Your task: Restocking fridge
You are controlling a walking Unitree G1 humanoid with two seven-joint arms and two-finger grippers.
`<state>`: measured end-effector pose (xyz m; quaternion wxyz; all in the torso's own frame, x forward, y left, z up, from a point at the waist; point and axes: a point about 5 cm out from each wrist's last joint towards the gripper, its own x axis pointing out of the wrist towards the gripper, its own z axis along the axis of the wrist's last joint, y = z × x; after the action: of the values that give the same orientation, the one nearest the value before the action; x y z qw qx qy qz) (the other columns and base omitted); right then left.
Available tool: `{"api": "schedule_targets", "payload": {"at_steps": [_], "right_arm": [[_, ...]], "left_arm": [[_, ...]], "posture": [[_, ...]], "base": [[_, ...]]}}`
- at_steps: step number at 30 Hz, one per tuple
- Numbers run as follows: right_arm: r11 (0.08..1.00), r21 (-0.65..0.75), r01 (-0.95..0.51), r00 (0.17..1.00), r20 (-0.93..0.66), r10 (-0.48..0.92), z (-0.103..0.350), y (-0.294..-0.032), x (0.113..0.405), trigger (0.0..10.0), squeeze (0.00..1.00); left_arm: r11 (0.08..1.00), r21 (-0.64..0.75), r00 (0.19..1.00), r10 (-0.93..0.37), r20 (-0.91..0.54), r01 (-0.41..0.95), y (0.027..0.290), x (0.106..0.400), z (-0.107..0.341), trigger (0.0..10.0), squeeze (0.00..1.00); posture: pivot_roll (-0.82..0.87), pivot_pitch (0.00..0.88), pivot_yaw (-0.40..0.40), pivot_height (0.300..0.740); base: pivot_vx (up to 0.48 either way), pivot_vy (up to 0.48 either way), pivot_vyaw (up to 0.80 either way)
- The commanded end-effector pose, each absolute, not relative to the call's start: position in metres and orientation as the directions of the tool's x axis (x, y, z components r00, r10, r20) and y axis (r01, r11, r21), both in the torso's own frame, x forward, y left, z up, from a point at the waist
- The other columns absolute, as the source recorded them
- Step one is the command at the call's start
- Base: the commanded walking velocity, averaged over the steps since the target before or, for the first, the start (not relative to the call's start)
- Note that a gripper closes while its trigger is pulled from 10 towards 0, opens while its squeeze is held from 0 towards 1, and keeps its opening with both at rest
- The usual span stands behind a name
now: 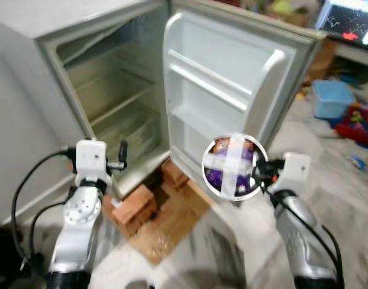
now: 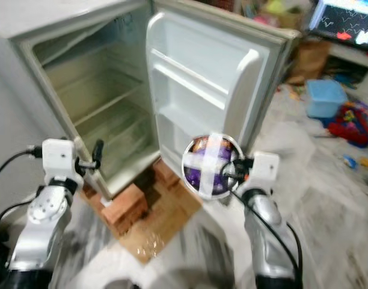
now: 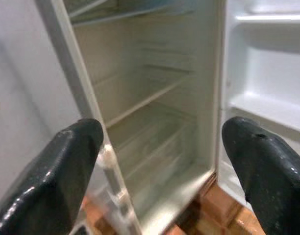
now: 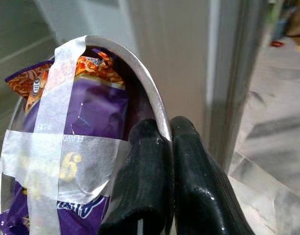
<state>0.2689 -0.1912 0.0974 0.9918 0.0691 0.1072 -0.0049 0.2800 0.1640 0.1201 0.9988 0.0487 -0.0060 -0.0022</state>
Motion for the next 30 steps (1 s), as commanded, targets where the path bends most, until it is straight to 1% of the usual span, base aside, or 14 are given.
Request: {"api": "schedule_targets", "payload": {"at_steps": [1, 3, 6, 10, 14, 15, 18, 25, 28, 30], "right_arm": [[0.989, 0.145, -0.014, 0.986, -0.161, 0.038, 0.107, -0.184, 0.273, 10.0, 0.0], [0.99, 0.144, -0.005, 0.984, -0.178, 0.031, 0.104, -0.184, 0.274, 10.0, 0.0], [0.99, 0.137, 0.032, 0.982, -0.188, -0.005, 0.102, -0.188, 0.277, 10.0, 0.0], [0.987, 0.142, 0.08, 0.984, -0.169, -0.055, 0.107, -0.195, 0.289, 10.0, 0.0], [0.982, 0.156, 0.103, 0.983, -0.167, -0.077, 0.109, -0.198, 0.298, 10.0, 0.0], [0.981, 0.163, 0.109, 0.984, -0.157, -0.083, 0.112, -0.2, 0.305, 10.0, 0.0], [0.983, 0.158, 0.096, 0.987, -0.145, -0.073, 0.116, -0.198, 0.311, 10.0, 0.0], [0.985, 0.14, 0.098, 0.986, -0.147, -0.077, 0.114, -0.2, 0.315, 10.0, 0.0], [0.985, 0.107, 0.135, 0.984, -0.133, -0.121, 0.116, -0.206, 0.317, 10.0, 0.0], [0.978, 0.072, 0.195, 0.975, -0.126, -0.185, 0.117, -0.215, 0.318, 10.0, 0.0]], "left_arm": [[0.993, 0.112, 1.0, 0.029, 0.005, -0.029, 0.174, 0.279, 0.121, 10.0, 0.0], [0.994, 0.107, 0.999, 0.033, -0.003, -0.032, 0.175, 0.279, 0.12, 10.0, 0.0], [0.994, 0.109, 0.999, 0.035, -0.011, -0.034, 0.175, 0.279, 0.12, 10.0, 0.0], [0.994, 0.093, 0.998, 0.06, -0.035, -0.057, 0.175, 0.28, 0.117, 10.0, 0.0], [0.996, 0.067, 0.998, 0.058, -0.036, -0.055, 0.177, 0.28, 0.116, 10.0, 0.0], [0.997, 0.049, 0.997, 0.066, -0.034, -0.065, 0.179, 0.279, 0.117, 10.0, 0.0], [0.995, 0.046, 0.996, 0.086, -0.034, -0.085, 0.182, 0.279, 0.117, 10.0, 0.0], [0.995, 0.045, 0.994, 0.095, -0.045, -0.093, 0.182, 0.277, 0.115, 10.0, 0.0], [0.995, 0.044, 0.994, 0.095, -0.058, -0.093, 0.181, 0.278, 0.114, 10.0, 0.0], [0.995, 0.044, 0.994, 0.093, -0.061, -0.09, 0.181, 0.279, 0.113, 10.0, 0.0]], "posture": [[0.0, 0.026, 0.0, 0.74], [0.0, 0.026, -0.002, 0.74], [0.0, 0.026, -0.002, 0.74], [-0.01, 0.029, 0.002, 0.74], [0.0, 0.029, 0.001, 0.74], [0.0, 0.028, -0.002, 0.74], [0.01, 0.027, -0.007, 0.74], [0.01, 0.028, -0.011, 0.74], [0.01, 0.028, -0.011, 0.74], [0.0, 0.029, -0.008, 0.74]], "base": [[0.0, 0.0, 0.77], [0.0, 0.0, 0.65], [0.0, 0.0, 0.0], [0.0, 0.0, 0.0], [0.0, 0.0, 0.0], [0.311, 0.0, 0.0], [0.334, 0.0, 0.0], [0.28, 0.0, 0.0], [0.0, 0.0, 0.0], [0.0, 0.0, 0.0]]}}
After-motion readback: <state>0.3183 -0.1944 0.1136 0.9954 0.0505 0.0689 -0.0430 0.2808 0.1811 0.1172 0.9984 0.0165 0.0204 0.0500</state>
